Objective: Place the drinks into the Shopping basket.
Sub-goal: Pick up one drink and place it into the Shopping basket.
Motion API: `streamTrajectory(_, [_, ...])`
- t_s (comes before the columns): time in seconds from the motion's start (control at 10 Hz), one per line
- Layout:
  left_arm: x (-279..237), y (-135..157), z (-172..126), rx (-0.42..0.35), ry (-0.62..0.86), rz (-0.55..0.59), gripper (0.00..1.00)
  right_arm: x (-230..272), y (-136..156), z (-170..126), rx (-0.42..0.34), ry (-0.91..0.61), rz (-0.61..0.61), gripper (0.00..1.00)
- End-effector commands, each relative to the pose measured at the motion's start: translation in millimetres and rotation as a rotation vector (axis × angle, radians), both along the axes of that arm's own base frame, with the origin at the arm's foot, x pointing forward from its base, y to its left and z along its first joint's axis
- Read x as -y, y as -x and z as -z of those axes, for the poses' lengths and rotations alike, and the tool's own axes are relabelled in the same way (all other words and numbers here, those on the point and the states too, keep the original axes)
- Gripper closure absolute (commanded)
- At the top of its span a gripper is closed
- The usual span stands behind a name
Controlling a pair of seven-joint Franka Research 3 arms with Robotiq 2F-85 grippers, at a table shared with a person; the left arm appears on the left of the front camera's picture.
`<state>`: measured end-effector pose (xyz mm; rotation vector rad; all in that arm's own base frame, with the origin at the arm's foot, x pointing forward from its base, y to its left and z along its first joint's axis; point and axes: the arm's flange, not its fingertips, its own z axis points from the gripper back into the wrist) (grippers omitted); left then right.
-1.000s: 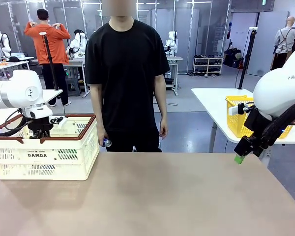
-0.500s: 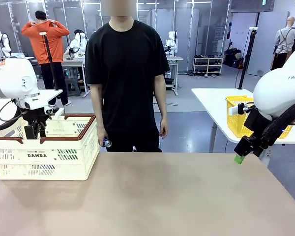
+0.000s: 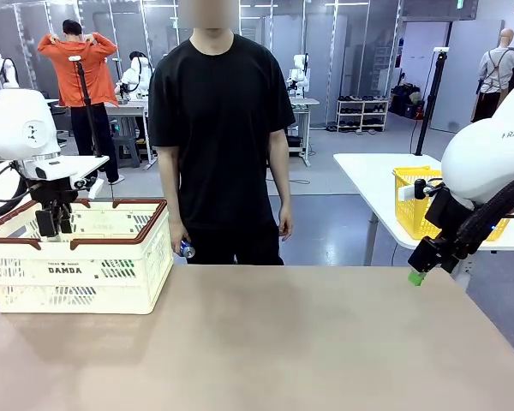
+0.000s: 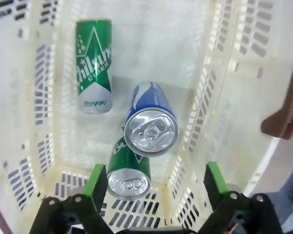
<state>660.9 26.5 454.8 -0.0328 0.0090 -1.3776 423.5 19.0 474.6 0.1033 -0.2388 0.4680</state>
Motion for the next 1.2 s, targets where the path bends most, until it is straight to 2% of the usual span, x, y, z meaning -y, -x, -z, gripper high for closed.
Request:
streamTrajectory(0.0, [1,0,1,-0.003,-0.009,0.019,0.0,1,-1,-2,-0.003,0.002,-0.012,0.03])
streamTrajectory(1.0, [2,0,1,-0.002,0.0,0.008,0.0,1,-1,-2,-0.003,0.002,-0.012,0.03])
streamTrajectory(1.1, [7,-1,-25,0.058,-0.035,0.053,0.0,1,-1,-2,-0.003,0.002,-0.012,0.03])
